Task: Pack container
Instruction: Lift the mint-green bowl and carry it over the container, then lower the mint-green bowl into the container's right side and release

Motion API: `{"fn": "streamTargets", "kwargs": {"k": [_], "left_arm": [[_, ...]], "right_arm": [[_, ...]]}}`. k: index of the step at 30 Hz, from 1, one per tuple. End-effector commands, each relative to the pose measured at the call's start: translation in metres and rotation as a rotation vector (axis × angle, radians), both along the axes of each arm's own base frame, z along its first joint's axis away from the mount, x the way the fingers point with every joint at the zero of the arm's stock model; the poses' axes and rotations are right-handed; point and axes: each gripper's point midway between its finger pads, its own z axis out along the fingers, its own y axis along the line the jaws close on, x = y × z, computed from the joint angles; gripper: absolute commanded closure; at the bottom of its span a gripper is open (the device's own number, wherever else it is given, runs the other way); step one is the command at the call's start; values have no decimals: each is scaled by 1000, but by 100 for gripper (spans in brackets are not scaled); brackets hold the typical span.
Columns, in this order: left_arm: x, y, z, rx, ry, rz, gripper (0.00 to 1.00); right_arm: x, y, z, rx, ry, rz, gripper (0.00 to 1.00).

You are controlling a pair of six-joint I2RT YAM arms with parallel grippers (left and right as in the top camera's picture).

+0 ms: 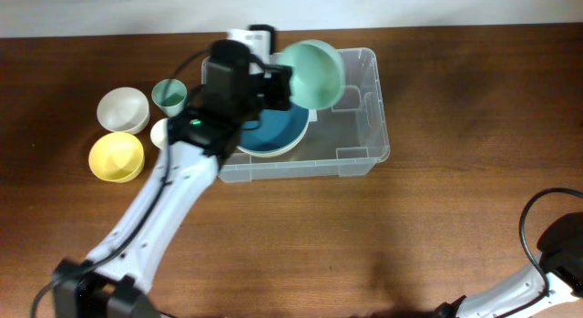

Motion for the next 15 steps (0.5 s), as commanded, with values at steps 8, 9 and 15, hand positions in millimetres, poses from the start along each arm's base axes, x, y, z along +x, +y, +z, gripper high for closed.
{"fn": "streamTargets", "kwargs": {"k": [8, 9, 15], "left_arm": [[32, -30, -32, 188, -56, 71, 99], [36, -28, -40, 204, -49, 86, 99], [46, -37, -78, 225, -6, 71, 100]], "right_arm": [[-2, 1, 3, -11, 3, 9, 1], [-2, 1, 3, -11, 3, 9, 1], [-2, 1, 3, -11, 3, 9, 1]]}}
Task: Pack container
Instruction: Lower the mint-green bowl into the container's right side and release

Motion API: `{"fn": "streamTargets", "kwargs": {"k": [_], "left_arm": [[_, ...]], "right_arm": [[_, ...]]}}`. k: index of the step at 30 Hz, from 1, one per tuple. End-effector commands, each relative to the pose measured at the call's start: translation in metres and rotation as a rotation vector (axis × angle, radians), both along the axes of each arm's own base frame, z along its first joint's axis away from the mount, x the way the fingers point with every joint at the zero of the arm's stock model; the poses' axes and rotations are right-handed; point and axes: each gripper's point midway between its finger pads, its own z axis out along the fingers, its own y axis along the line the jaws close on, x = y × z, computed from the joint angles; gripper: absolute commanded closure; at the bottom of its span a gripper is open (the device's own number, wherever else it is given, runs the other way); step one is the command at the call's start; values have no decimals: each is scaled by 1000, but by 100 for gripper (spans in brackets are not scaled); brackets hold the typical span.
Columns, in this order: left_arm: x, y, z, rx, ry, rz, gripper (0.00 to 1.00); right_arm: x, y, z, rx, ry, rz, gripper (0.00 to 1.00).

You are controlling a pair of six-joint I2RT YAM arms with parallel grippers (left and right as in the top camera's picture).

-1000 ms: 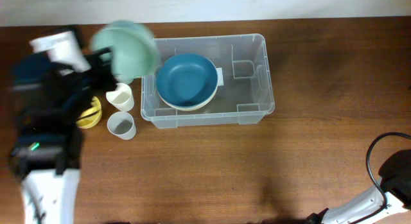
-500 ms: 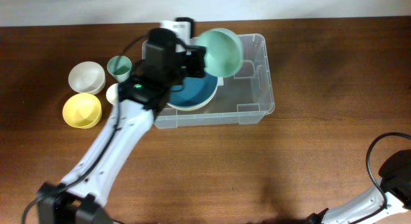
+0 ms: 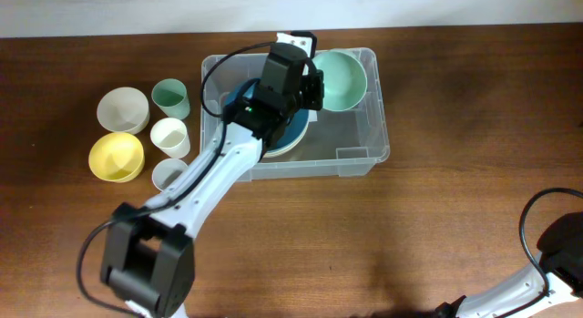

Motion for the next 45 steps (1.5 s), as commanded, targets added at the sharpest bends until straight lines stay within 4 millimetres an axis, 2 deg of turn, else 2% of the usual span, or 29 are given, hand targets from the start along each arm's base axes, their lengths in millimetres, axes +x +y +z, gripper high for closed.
{"fn": "streamTargets", "kwargs": {"k": [1, 9, 21, 30, 45], "left_arm": [[8, -1, -12, 38, -4, 8, 99], [1, -20, -38, 87, 22, -46, 99], [4, -17, -80, 144, 83, -28, 99], [2, -13, -89, 175, 98, -26, 99], [-5, -13, -124, 207, 176, -46, 98]], "right_arm": [[-2, 1, 3, -11, 3, 9, 1], [-2, 1, 3, -11, 3, 9, 1], [-2, 1, 3, -11, 3, 9, 1], [-2, 1, 3, -11, 3, 9, 1], [-2, 1, 3, -11, 3, 9, 1]]}}
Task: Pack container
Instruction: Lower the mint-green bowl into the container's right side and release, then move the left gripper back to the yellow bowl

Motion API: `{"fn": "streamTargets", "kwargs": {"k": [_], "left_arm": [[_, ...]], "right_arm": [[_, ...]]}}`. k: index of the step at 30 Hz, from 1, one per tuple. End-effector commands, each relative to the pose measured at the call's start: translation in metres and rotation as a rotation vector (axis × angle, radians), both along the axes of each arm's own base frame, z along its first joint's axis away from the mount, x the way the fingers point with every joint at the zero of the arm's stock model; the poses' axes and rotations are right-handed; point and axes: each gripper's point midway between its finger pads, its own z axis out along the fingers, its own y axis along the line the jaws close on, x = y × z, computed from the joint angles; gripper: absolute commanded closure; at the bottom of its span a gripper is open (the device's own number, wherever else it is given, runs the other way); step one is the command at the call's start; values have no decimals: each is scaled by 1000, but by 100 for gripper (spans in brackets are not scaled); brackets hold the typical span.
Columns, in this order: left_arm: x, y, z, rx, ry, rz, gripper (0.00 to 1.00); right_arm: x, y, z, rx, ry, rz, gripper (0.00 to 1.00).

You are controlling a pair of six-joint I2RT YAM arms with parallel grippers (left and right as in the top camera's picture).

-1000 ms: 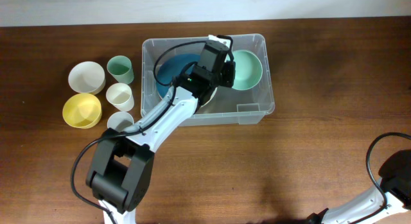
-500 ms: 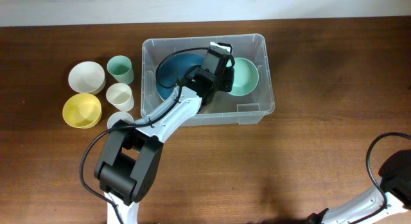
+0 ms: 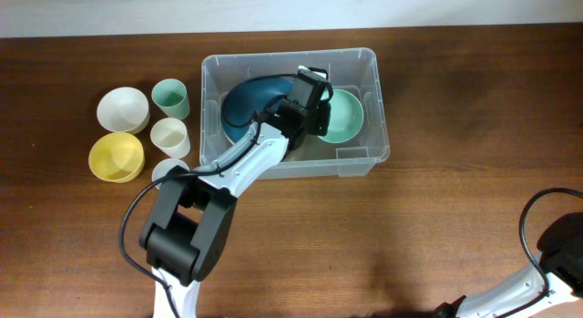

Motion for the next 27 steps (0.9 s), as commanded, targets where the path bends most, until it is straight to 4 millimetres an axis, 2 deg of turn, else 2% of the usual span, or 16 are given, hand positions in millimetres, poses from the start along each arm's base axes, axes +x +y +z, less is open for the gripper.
{"fn": "streamTargets", "kwargs": {"k": [1, 4, 7, 10, 13, 17, 19, 22, 27], "left_arm": [[2, -2, -8, 15, 8, -15, 98], [3, -3, -7, 12, 3, -16, 97], [4, -3, -6, 10, 0, -16, 91], [4, -3, -6, 14, -3, -21, 90], [6, -5, -4, 12, -18, -27, 79], [12, -8, 5, -1, -46, -31, 75], [15, -10, 12, -9, -59, -31, 74], [22, -15, 26, -3, -100, -56, 67], [36, -20, 67, 20, -177, -98, 59]], "right_arm": [[-2, 1, 3, -11, 3, 10, 1], [-2, 1, 3, -11, 3, 10, 1], [-2, 1, 3, -11, 3, 10, 1], [-2, 1, 3, -11, 3, 10, 1], [-2, 1, 3, -11, 3, 10, 1], [-2, 1, 3, -11, 3, 10, 1], [-2, 1, 3, -11, 3, 10, 1], [-2, 1, 3, -11, 3, 10, 1], [-2, 1, 3, -11, 3, 10, 1]]}}
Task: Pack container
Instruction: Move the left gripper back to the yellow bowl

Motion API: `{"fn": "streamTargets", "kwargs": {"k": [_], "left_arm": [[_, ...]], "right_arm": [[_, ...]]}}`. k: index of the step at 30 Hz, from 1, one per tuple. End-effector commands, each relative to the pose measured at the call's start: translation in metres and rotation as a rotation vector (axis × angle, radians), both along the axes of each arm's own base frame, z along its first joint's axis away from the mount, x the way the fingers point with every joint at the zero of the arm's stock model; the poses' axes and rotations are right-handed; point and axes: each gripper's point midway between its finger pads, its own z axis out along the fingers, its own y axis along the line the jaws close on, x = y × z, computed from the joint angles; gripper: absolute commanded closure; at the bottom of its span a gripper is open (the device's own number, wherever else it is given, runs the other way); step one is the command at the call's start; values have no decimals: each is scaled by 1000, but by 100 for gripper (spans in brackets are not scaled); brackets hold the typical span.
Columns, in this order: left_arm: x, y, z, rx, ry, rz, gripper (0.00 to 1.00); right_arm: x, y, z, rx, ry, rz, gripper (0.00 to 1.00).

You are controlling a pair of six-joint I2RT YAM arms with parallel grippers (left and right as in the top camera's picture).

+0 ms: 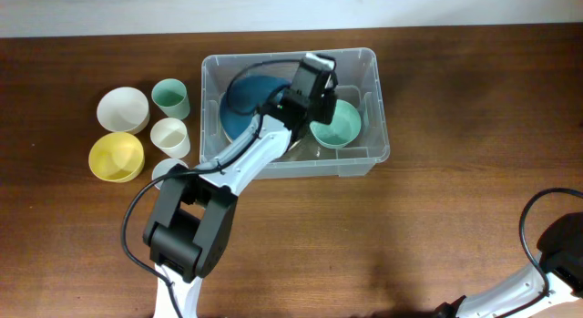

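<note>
A clear plastic container (369, 58) stands at the back middle of the table. Inside it, a dark blue bowl (246, 104) leans on the left side and a mint green bowl (339, 128) lies flat on the right. My left gripper (321, 101) hovers just over the green bowl's upper left rim; its fingers seem open and off the bowl, though the wrist hides much of them. The right gripper is out of view; only part of the right arm (551, 254) shows at the lower right corner.
Left of the container stand a white bowl (123, 108), a yellow bowl (116, 157), a green cup (170, 98), a cream cup (169, 137) and a grey cup (164, 172) partly under my left arm. The wall edge runs along the back.
The green bowl has dropped from a tilted hold to lying flat on the container's floor, slightly nearer the front. My left gripper has drawn up and back from it.
My left gripper held the green bowl above the container's back edge. Then it had the bowl over the container's right back corner. Later the bowl was down inside, right of the blue bowl, still held. Now it lies flat there, apart from the fingers.
</note>
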Motion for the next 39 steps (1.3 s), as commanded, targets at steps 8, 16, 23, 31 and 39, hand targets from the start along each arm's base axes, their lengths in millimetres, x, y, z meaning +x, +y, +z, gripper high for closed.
{"fn": "streamTargets", "kwargs": {"k": [8, 16, 23, 31, 39], "left_arm": [[43, 60, 115, 142, -132, 149, 1], [33, 184, 193, 178, -79, 346, 1], [-27, 332, 179, 259, 184, 601, 0], [-110, 439, 127, 189, 566, 843, 1], [-139, 464, 43, -19, 778, 883, 1]], "right_arm": [[-2, 1, 3, -11, 3, 7, 1], [-2, 1, 3, -11, 3, 7, 1], [-2, 1, 3, -11, 3, 7, 1], [-2, 1, 3, -11, 3, 7, 1], [-2, 1, 3, -11, 3, 7, 1]]}}
